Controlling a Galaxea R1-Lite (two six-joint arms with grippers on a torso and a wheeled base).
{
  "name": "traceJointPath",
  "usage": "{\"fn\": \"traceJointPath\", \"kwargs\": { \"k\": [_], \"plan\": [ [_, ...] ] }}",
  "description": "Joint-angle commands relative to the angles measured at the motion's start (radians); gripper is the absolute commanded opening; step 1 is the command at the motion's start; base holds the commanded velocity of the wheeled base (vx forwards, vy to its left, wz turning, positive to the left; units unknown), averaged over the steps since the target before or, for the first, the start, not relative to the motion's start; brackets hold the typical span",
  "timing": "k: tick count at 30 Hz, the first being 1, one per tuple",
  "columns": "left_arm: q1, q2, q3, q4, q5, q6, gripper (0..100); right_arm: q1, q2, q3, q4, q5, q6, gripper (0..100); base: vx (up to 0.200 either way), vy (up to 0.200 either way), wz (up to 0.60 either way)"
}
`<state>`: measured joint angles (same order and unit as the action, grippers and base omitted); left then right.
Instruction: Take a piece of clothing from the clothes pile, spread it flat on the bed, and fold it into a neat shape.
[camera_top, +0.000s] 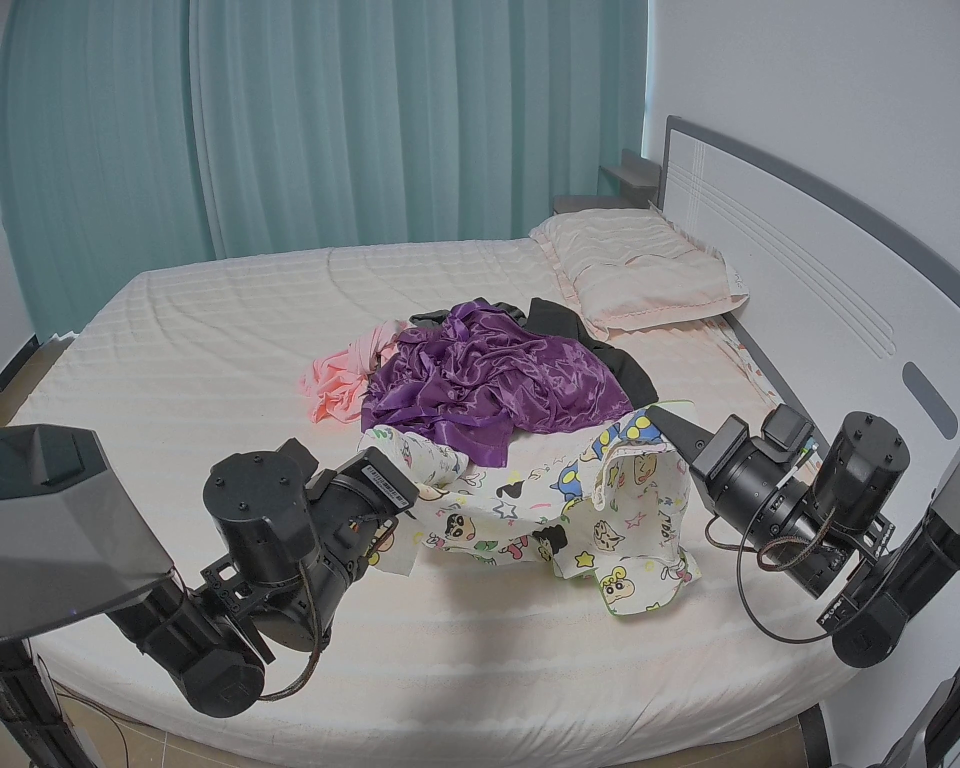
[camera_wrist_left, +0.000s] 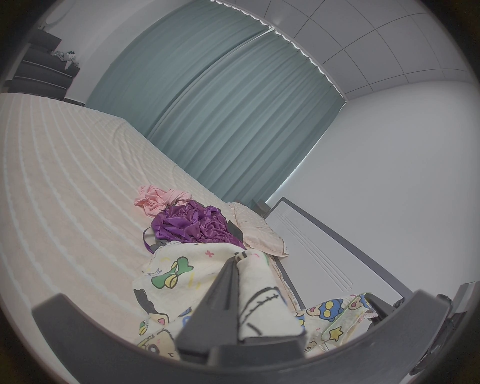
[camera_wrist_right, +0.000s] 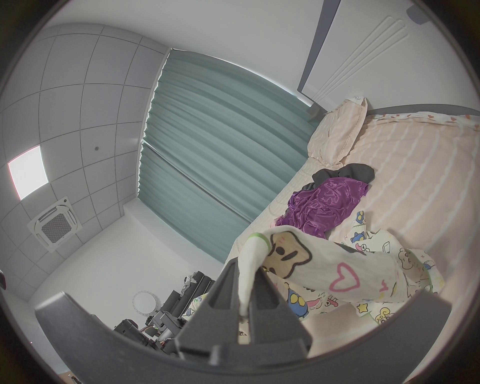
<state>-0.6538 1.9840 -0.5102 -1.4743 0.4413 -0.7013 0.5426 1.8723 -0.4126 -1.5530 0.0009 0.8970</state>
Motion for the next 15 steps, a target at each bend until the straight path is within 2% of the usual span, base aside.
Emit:
{"fn": "traceJointPath", "kwargs": {
  "k": [1,15],
  "plan": [
    [0.000,-0.004,0.006,0.000,0.001,0.000,0,0.000,0.002,0.000,-0.013,0.001,0.000,0,0.000,0.200,0.00],
    [0.006,-0.051,0.058,0.000,0.005,-0.001,0,-0.036,-0.002,-0.009,-0.013,0.007,0.000,0,0.000,0.200,0.00]
  ]
}}
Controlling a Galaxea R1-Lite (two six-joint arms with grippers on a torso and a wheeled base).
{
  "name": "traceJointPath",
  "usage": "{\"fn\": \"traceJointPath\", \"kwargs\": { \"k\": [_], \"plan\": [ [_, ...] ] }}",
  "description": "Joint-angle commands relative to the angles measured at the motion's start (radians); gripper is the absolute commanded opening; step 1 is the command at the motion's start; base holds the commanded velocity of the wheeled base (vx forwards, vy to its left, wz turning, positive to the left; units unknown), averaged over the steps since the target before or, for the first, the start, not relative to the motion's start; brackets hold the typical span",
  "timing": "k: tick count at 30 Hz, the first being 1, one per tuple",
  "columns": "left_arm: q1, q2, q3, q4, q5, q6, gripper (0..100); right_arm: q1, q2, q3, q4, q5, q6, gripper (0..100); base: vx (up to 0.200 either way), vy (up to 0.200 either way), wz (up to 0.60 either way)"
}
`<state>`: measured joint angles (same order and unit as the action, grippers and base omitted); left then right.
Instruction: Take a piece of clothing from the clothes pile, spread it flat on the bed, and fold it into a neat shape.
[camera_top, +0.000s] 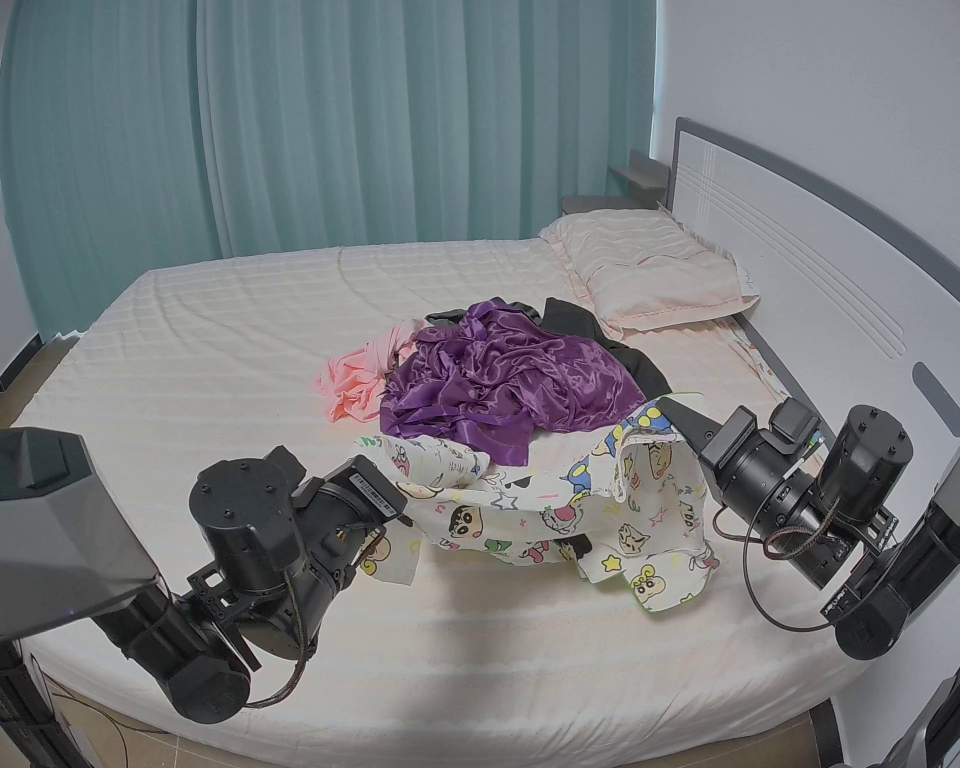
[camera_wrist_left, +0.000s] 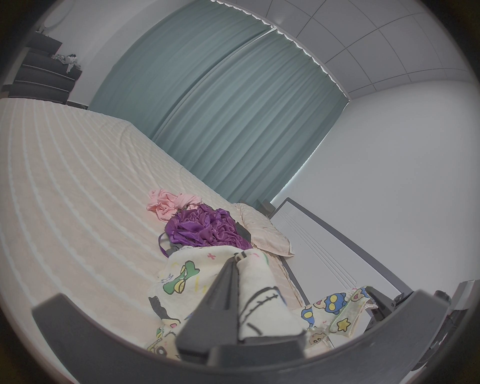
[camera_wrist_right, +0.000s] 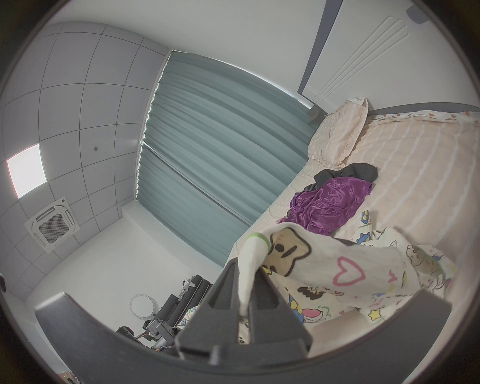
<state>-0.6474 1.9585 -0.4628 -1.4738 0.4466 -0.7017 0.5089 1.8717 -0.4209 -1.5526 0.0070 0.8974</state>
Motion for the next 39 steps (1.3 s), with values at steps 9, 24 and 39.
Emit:
{"fn": "traceJointPath", "kwargs": {
  "k": [9,24,39],
  "plan": [
    [-0.008,-0.050,0.036,0.000,0.000,0.001,0,-0.029,0.003,-0.006,-0.014,0.004,0.000,0,0.000,0.200,0.00],
    [-0.015,-0.078,0.047,0.001,0.012,0.007,0,-0.043,0.017,-0.012,-0.014,0.004,0.001,0,0.000,0.200,0.00],
    [-0.032,-0.081,0.052,0.001,0.014,0.008,0,-0.044,0.014,-0.013,-0.014,0.004,0.001,0,0.000,0.200,0.00]
  ]
}}
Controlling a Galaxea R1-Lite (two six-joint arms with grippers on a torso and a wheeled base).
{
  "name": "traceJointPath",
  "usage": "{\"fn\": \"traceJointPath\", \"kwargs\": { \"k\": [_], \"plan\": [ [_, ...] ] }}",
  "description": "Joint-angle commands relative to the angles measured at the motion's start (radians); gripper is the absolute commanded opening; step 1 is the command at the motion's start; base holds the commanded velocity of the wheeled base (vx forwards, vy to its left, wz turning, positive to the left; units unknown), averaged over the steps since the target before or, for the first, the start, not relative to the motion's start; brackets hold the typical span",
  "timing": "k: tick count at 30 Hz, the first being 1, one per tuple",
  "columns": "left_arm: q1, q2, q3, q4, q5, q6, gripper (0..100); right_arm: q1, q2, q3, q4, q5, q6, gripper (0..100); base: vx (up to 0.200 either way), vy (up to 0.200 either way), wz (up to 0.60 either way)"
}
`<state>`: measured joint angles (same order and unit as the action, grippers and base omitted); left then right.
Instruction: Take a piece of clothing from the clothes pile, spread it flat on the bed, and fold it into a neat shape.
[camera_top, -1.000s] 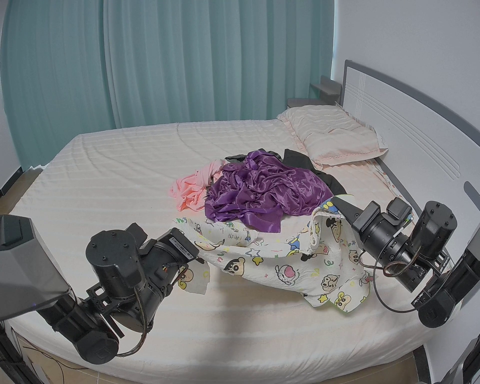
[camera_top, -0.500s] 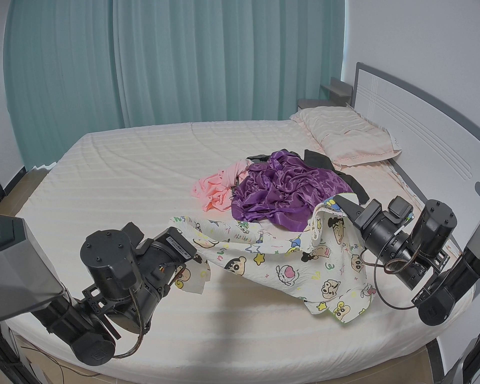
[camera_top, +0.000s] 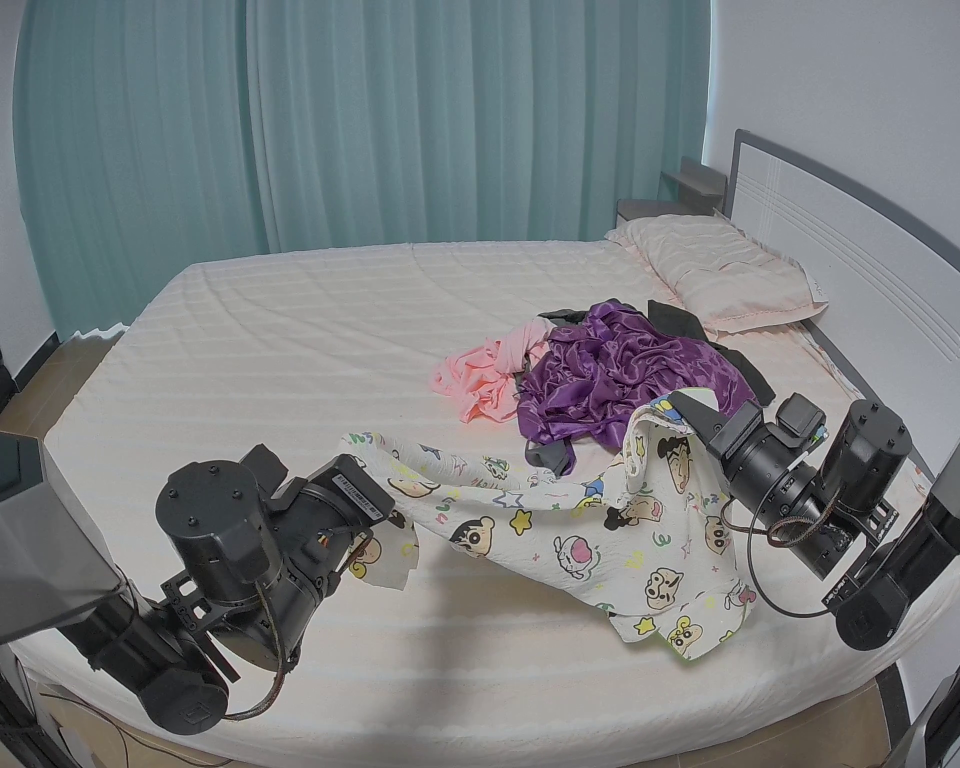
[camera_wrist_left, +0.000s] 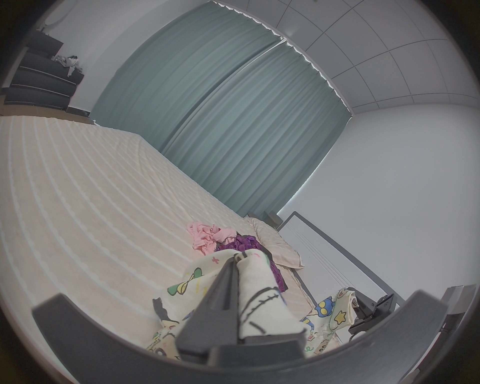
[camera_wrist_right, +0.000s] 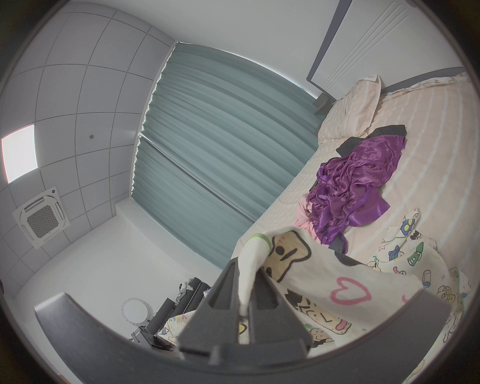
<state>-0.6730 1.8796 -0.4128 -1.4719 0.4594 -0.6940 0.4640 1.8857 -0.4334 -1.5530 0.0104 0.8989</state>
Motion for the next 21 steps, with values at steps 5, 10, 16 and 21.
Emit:
{"fn": "traceJointPath", "kwargs": {
  "k": [5,10,16,21],
  "plan": [
    [-0.023,0.000,0.002,-0.001,0.027,0.024,0,0.001,0.000,-0.001,-0.013,0.000,0.000,0,0.000,0.200,0.00],
    [-0.022,0.000,0.000,-0.001,0.030,0.027,0,0.001,0.000,-0.001,-0.013,0.000,0.000,0,0.000,0.200,0.00],
    [-0.023,0.000,0.000,-0.001,0.030,0.027,0,-0.002,-0.005,-0.001,-0.013,0.000,0.000,0,0.000,0.200,0.00],
    [-0.023,0.000,0.000,-0.001,0.030,0.027,0,-0.002,-0.002,-0.001,-0.013,0.002,0.000,0,0.000,0.200,0.00]
  ]
}}
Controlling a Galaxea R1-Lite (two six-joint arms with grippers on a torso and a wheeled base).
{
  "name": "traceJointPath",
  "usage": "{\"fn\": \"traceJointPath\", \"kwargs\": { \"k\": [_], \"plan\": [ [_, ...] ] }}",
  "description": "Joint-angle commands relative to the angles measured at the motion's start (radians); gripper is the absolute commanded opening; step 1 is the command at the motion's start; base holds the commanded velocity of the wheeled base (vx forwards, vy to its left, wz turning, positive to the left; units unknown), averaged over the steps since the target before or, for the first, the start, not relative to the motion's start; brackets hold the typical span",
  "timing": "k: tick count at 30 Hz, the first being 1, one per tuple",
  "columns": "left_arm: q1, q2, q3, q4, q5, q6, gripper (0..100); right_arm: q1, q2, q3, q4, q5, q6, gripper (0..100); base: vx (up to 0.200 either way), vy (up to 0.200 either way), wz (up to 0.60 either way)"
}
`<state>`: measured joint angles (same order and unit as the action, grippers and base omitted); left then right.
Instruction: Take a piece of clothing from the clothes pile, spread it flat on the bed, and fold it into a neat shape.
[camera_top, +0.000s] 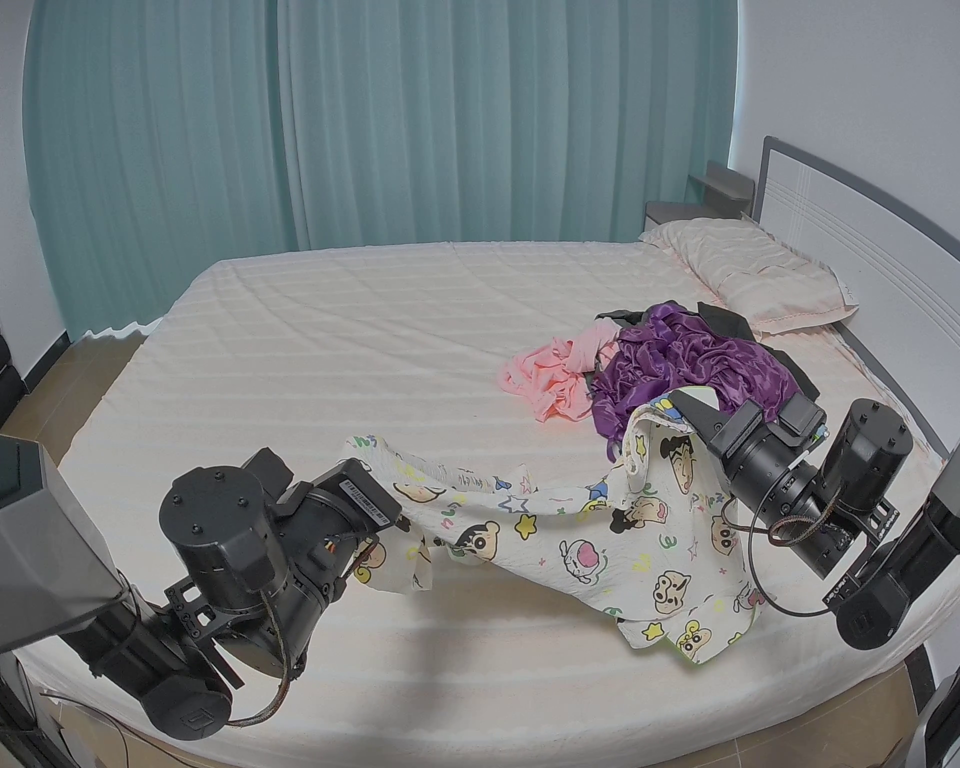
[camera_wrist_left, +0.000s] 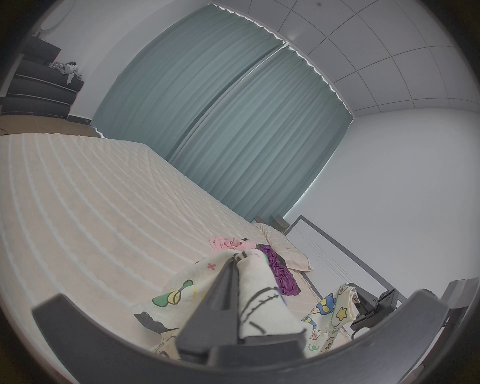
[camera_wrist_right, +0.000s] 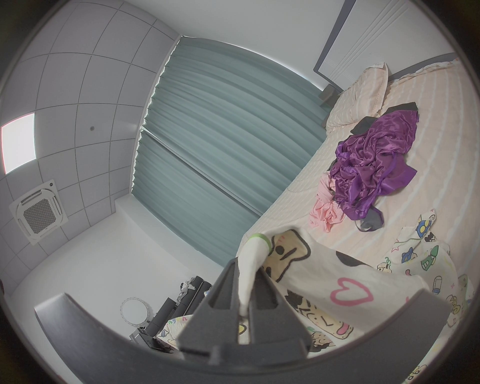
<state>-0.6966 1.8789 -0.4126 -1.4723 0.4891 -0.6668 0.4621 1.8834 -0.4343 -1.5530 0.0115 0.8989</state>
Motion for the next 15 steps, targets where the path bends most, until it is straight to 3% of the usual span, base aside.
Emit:
{"fn": "traceJointPath", "kwargs": {
  "k": [1,15],
  "plan": [
    [0.000,0.000,0.000,0.000,0.000,0.000,0,0.000,0.002,0.000,-0.013,0.001,0.000,0,0.000,0.200,0.00],
    [-0.008,-0.001,0.000,0.000,0.002,0.001,0,-0.005,-0.006,0.000,-0.015,-0.001,0.000,0,0.000,0.200,0.00]
  ]
}}
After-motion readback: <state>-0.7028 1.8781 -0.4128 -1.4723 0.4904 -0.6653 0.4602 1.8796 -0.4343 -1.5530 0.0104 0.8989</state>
